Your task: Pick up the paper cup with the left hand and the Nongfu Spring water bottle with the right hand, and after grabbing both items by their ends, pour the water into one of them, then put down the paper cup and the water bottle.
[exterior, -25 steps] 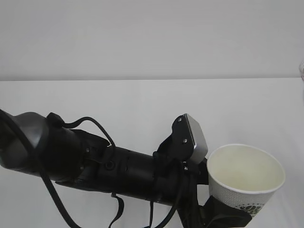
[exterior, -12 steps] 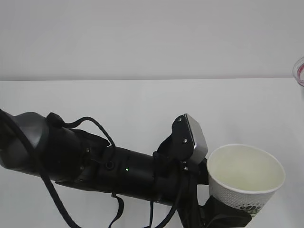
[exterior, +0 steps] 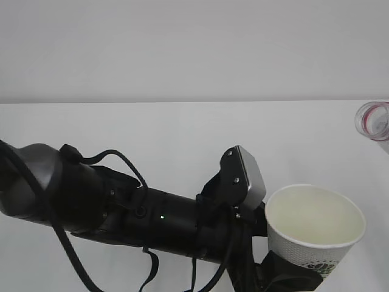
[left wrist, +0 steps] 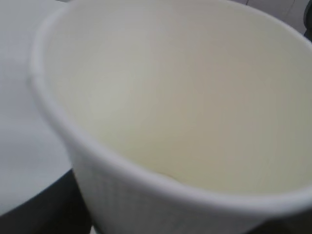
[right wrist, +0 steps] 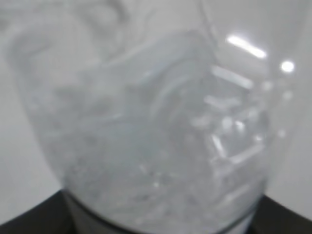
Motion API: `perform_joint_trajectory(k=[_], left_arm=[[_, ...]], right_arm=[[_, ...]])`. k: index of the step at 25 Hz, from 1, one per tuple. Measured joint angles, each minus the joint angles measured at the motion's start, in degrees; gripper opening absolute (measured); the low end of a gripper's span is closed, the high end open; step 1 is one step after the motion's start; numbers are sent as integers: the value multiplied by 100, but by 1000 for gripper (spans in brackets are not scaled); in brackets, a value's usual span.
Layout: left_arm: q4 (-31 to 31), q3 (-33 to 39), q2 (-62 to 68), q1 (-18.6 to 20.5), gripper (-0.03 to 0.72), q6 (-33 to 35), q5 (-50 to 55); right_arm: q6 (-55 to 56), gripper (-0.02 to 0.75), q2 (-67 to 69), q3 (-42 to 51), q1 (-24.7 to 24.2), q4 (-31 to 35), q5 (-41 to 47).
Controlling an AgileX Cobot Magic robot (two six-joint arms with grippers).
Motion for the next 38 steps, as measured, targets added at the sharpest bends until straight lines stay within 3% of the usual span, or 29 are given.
perform_joint_trajectory(k=[38], left_arm=[[0,0,0,0,546,0,0]], right_arm=[[-1349,406,0,0,0,0,-290]])
